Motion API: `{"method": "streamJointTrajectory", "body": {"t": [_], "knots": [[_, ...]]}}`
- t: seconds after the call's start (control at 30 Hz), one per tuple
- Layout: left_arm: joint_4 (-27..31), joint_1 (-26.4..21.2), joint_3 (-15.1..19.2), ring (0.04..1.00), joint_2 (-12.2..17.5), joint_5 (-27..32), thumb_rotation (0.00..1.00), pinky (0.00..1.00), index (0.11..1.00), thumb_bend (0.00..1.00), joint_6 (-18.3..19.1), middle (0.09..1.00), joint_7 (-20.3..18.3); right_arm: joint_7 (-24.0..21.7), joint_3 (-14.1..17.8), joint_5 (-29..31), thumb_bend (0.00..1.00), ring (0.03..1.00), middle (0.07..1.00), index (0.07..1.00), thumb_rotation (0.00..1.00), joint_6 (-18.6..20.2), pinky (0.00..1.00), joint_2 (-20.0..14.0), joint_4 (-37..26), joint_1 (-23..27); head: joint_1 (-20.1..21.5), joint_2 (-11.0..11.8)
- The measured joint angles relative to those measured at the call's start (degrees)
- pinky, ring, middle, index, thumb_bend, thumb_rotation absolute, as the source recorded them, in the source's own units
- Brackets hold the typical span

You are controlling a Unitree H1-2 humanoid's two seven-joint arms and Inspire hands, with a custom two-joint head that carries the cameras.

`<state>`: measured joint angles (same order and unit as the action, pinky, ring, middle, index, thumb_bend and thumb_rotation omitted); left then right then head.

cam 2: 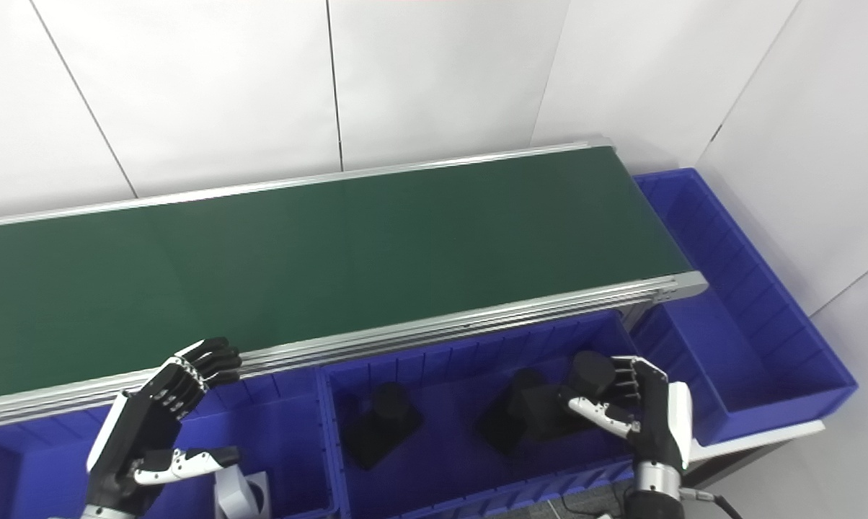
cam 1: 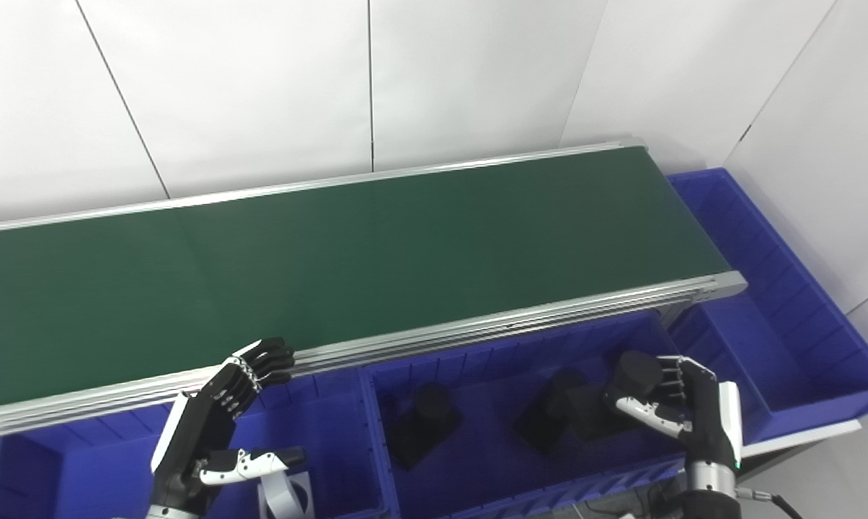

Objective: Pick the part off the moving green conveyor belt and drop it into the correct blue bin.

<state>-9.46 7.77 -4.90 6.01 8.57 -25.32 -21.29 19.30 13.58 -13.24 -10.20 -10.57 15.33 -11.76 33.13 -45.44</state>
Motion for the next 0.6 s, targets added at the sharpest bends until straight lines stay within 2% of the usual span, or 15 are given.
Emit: {"method": "streamJointTrajectory", "body": {"t": [0.2,0.33,0.37,0.43,0.5,0.6], "knots": [[0.0,0.0,-0.1,0.772,0.0,0.0,0.11,0.74,0.788,0.87,0.0,0.782,0.0,-1.0,0.0,0.5,0.53,0.422,0.467,0.501,0.0,0.0,0.38,-0.4,0.0,-0.5,-0.2,0.0],[0.0,0.0,-0.1,0.769,0.0,0.0,0.12,0.74,0.786,0.87,0.0,0.781,0.0,-1.0,-0.2,0.5,0.53,0.488,0.47,0.519,0.01,-0.1,0.41,-0.4,0.1,-0.5,-0.3,-0.1],[0.0,0.0,-0.1,0.772,0.0,0.0,0.12,0.74,0.788,0.87,0.0,0.784,0.0,-1.0,-0.4,0.5,0.72,0.529,0.542,0.584,0.1,-0.2,0.45,-0.5,0.2,-0.5,-0.3,-0.1],[0.0,0.0,-0.1,0.774,0.0,-0.2,0.12,0.74,0.791,0.87,0.0,0.786,0.0,-1.5,-1.0,0.5,0.91,0.63,0.697,0.702,0.26,-0.9,0.55,-1.0,0.6,-0.5,-0.4,0.1],[0.0,0.0,-0.2,0.772,0.0,-0.3,0.11,0.74,0.792,0.87,0.0,0.784,0.0,-2.5,-1.6,0.5,0.98,0.737,0.802,0.775,0.35,-1.2,0.67,-1.6,0.7,-0.6,-0.5,0.1],[0.2,0.1,-0.2,0.768,0.0,-0.3,0.11,0.74,0.787,0.87,0.0,0.78,0.0,-3.3,-1.8,0.8,1.0,0.798,0.868,0.819,0.39,-1.4,0.73,-1.9,0.7,-0.6,-0.6,0.1]]}}
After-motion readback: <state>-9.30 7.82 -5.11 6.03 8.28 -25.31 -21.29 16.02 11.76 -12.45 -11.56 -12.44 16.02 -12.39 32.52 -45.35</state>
